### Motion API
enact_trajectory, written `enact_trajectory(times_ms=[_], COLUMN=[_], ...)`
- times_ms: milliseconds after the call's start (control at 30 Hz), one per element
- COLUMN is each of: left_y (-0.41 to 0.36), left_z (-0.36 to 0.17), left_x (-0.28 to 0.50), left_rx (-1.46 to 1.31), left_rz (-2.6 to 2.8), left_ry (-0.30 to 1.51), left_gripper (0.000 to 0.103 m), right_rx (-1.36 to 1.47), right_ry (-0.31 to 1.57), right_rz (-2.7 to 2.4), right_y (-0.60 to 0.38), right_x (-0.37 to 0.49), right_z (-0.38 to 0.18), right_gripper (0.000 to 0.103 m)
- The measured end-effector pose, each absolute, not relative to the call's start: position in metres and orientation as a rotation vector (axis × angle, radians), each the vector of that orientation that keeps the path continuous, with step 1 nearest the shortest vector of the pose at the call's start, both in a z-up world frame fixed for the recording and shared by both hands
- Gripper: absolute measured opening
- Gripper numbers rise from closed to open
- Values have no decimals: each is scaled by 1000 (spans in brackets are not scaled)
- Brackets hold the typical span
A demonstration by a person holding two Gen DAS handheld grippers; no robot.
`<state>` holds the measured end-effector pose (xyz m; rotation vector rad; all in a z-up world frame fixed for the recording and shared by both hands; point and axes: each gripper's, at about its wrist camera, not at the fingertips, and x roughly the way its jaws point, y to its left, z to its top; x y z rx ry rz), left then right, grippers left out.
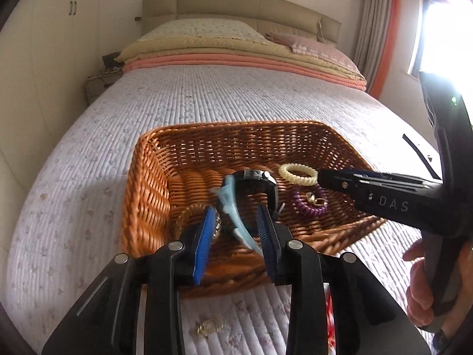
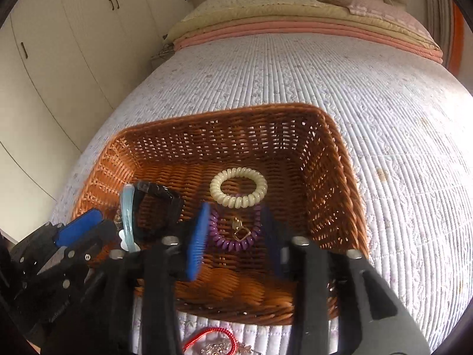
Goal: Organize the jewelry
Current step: 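Carry the hair clip and gold charm into the basket and open both grippers, then withdraw both open grippers from the basket toward the remaining jewelry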
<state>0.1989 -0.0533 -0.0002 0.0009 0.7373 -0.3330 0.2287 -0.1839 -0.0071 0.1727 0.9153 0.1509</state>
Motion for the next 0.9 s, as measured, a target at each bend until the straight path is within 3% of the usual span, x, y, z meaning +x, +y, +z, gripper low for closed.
enact_trajectory(times_ms=[133, 567, 900], left_y=[-47, -27, -20], left_z=[15, 69, 71], left_x=[184, 99, 46], left_rx=[-10, -48, -90], left_rz=[-333, -359, -430], left_ry=[708, 565, 521], left_gripper=[41, 42, 42], right_rx=[154, 160, 109], right_ry=[885, 743, 603], right_rz=[165, 239, 260], right_y=[-177, -181, -191], right_x=[219, 130, 58], right_z=[6, 66, 73], right_gripper=[46, 46, 46])
